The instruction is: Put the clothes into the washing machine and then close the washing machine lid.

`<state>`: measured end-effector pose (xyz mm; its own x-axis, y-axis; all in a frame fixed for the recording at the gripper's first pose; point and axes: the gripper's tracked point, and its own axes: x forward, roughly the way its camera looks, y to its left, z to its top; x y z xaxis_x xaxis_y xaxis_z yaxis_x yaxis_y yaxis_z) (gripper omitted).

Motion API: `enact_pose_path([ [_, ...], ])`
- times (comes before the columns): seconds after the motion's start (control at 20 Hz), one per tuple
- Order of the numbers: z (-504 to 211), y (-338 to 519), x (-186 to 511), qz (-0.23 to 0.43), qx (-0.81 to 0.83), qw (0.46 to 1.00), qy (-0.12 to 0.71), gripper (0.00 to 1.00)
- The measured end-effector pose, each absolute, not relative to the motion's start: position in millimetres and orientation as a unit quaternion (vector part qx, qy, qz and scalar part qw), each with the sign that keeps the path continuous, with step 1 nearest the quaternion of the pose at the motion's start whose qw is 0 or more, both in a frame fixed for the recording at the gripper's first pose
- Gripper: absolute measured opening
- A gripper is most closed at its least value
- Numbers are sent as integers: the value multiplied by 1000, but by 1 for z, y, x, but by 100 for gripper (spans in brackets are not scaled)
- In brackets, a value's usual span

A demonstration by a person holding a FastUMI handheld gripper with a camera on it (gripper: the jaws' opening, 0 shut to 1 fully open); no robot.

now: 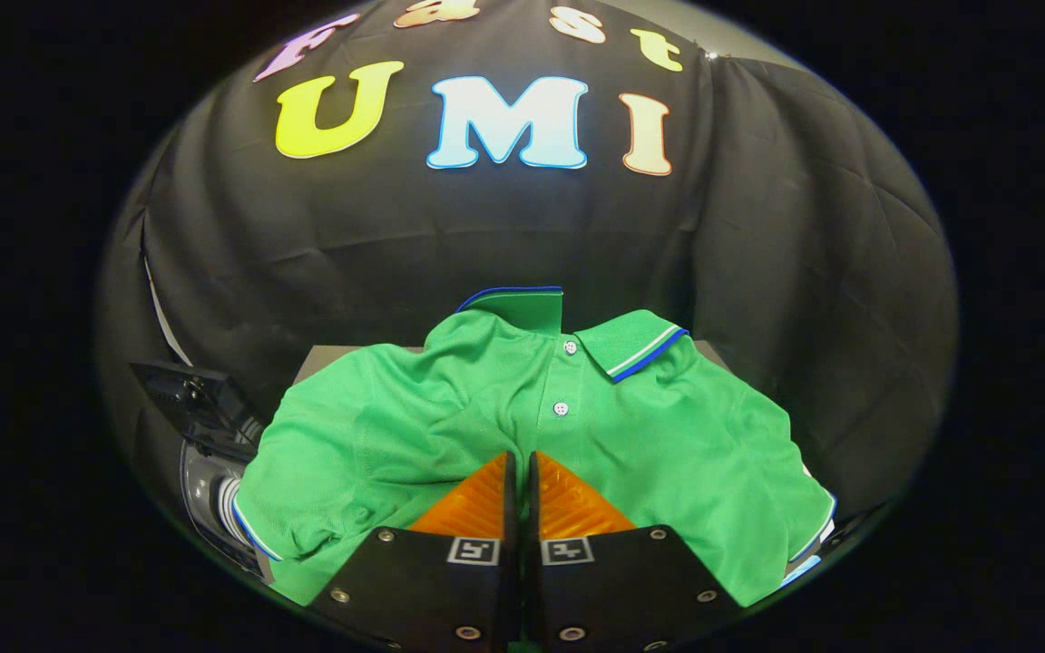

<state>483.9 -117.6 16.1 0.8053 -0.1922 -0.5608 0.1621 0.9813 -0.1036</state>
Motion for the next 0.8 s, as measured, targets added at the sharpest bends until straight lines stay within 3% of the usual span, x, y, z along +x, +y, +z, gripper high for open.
enact_pose_path([
  [0.25,25,-117,480,-108,-15,946,307,0],
  [0.8,92,-92,474,-105,-17,964,245,0],
])
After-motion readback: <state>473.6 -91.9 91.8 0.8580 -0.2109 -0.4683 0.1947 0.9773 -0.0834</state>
